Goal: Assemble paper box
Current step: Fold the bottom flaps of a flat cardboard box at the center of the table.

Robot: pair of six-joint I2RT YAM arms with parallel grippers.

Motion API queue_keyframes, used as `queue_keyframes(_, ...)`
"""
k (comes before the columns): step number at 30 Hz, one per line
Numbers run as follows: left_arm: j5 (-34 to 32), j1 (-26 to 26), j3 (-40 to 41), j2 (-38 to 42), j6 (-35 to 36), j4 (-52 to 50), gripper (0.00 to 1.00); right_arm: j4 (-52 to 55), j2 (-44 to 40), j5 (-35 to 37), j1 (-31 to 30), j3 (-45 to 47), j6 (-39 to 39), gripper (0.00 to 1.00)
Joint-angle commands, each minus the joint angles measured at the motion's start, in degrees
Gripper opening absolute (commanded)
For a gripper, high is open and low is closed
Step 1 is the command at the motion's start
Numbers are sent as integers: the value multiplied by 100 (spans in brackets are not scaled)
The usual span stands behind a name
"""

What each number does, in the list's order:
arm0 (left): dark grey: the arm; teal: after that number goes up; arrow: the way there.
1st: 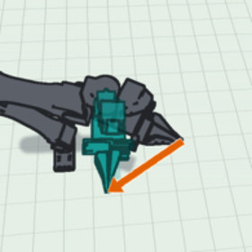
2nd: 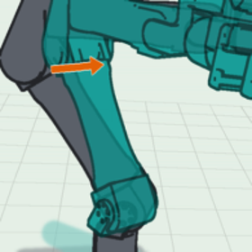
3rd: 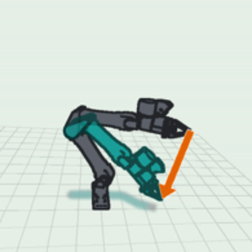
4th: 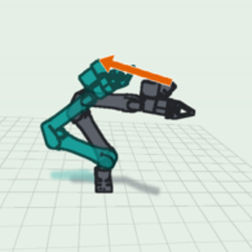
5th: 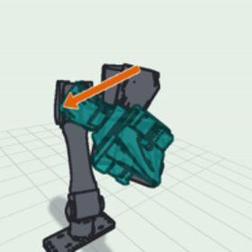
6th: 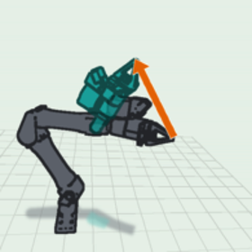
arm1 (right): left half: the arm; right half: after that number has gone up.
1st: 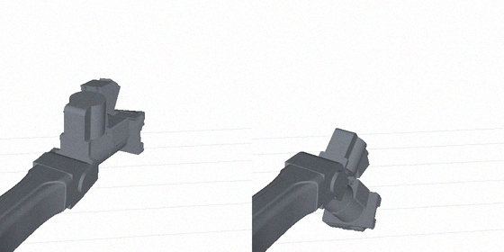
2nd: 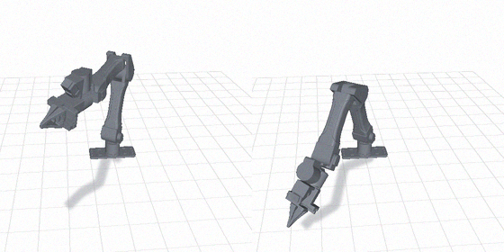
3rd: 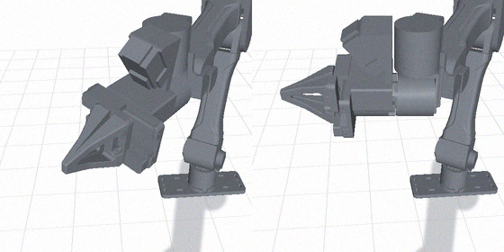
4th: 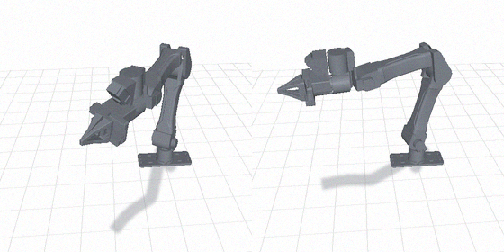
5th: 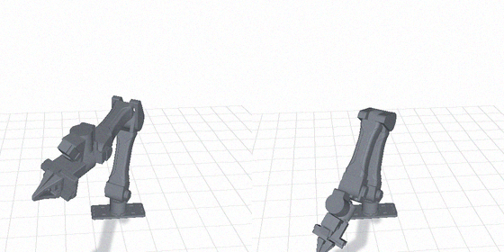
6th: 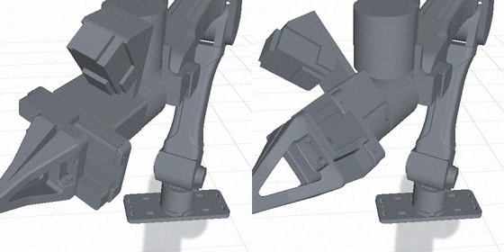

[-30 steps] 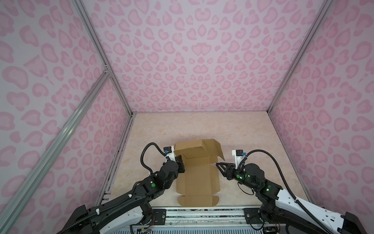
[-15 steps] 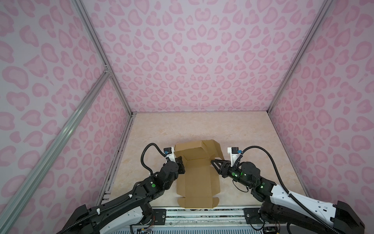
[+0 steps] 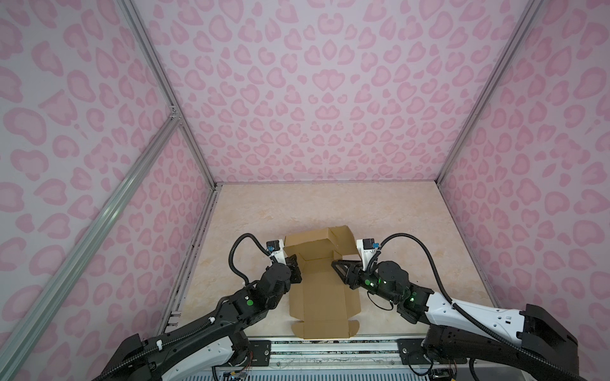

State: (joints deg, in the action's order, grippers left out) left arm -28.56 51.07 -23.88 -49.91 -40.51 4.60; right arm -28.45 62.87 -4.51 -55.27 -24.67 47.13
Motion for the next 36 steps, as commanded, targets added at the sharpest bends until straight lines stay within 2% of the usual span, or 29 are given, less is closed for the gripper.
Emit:
queue_keyframes(1, -27, 0, 29, 43, -66, 137, 2, -180, 213, 55, -45, -73, -47, 43)
queue_keyframes(5, -77, 0, 59, 69, -33, 103, 2, -33, 106, 99, -47, -75, -88, 44)
queue_keyframes(8, -173, 0, 103, 61, 3, 50, 2, 367, -369, 198, -47, -107, -224, 44)
queue_keyframes(15, -173, -85, 43, -71, 474, 15, 3, 2325, -1834, 341, -61, -621, -879, 46)
queue_keyframes(18, -1, -148, 44, -32, 701, 94, 3, 3519, -2331, 801, -15, -1077, -1106, 47)
queue_keyframes(22, 400, -261, 1, 20, 950, 103, 3, 4873, -2580, 1157, 493, -1624, -1345, 48)
queue_keyframes(24, 649, -296, 10, 47, 1007, 155, 3, 5120, -2626, 864, 1049, -1663, -1320, 48)
queue_keyframes(28, 1188, -306, 6, 129, 1176, 179, 3, 5095, -2486, -349, 2382, -1530, -1205, 48)
queue_keyframes(30, 1439, -307, 19, 174, 1253, 203, 3, 4864, -2324, -858, 2795, -1393, -1120, 48)
queue_keyframes(36, 1787, -314, -10, 214, 1327, 111, 3, 3946, -1773, -1648, 2884, -1048, -874, 47)
